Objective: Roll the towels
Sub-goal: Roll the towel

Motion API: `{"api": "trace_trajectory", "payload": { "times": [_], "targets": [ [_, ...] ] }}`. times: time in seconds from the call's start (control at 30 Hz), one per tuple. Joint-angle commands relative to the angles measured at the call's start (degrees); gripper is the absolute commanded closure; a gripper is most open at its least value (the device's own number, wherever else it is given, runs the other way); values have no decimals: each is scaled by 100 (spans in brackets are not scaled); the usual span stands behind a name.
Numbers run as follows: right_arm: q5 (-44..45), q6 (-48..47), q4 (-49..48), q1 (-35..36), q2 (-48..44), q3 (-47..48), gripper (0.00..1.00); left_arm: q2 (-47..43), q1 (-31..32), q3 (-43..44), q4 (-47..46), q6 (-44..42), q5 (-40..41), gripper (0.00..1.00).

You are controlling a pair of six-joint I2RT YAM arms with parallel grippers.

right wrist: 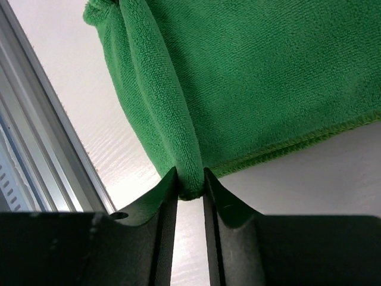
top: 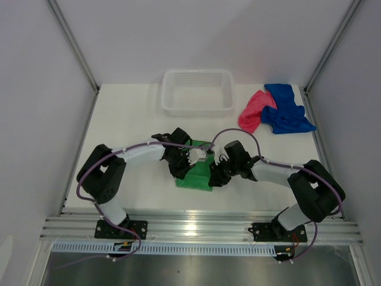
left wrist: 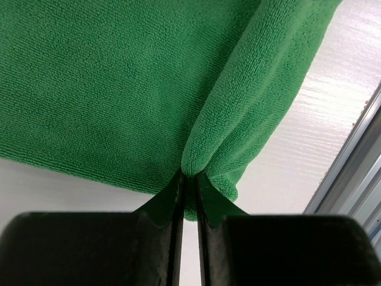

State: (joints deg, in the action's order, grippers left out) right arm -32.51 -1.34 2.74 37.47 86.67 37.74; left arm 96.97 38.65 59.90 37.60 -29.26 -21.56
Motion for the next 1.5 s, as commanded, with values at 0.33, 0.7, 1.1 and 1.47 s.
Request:
{"api": "trace_trajectory", "payload": {
  "times": [0.33, 0.7, 1.1, 1.47],
  "targets": [
    [474, 574, 279, -451, -816, 111, 62, 226, -139, 241, 168, 95, 152, 91],
    [211, 3574, -2556, -460, -1382, -1223, 82, 261, -148, 321, 168, 122, 73, 84],
    [193, 3624, -2780, -109, -327, -961, 93, 332, -139, 391, 168, 192, 64, 79],
    [710, 3975, -2384, -91, 156, -821, 91, 279, -148, 514, 142, 236, 319, 69]
  ]
}}
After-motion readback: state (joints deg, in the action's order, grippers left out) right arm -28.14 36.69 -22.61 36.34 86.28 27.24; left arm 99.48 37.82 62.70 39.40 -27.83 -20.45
